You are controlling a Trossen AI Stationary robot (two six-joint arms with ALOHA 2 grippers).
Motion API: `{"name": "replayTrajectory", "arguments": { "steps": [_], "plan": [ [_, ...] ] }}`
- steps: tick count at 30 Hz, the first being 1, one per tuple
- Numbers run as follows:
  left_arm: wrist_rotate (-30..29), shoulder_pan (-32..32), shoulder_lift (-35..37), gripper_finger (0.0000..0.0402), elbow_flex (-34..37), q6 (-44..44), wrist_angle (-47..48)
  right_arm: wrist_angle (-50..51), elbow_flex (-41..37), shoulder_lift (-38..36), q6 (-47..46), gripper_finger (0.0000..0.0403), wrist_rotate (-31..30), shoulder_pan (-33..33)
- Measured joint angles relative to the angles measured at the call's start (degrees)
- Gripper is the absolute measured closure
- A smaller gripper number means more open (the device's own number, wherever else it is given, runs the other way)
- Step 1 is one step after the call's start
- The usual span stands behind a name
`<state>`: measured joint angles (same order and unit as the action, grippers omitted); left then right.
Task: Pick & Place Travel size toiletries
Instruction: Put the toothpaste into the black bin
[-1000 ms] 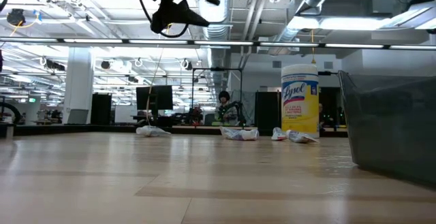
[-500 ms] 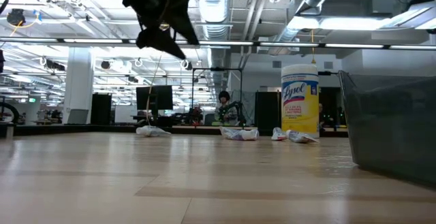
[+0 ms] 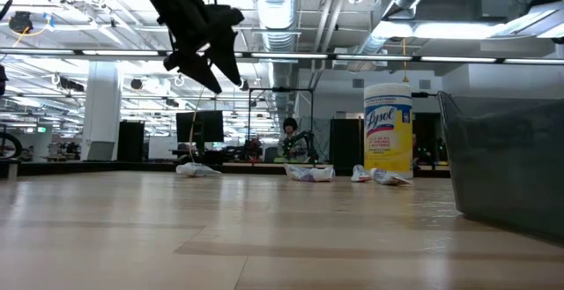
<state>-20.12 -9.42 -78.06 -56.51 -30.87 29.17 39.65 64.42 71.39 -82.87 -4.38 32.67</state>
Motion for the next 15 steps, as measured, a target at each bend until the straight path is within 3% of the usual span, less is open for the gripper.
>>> {"name": "replayTrajectory", "arguments": {
  "steps": [8, 15],
  "plan": [
    [0.0, -7.5, -2.4, 0.0127, 0.0, -1.4, -0.1, 13.9, 0.0, -9.1, 8.3, 0.0215, -9.2, -5.8],
    [3.3, -11.0, -11.3, 0.0128, 0.0, -2.9, -0.1, 19.4, 0.0, -12.6, 14.9, 0.019, -10.8, -12.2]
  ]
}}
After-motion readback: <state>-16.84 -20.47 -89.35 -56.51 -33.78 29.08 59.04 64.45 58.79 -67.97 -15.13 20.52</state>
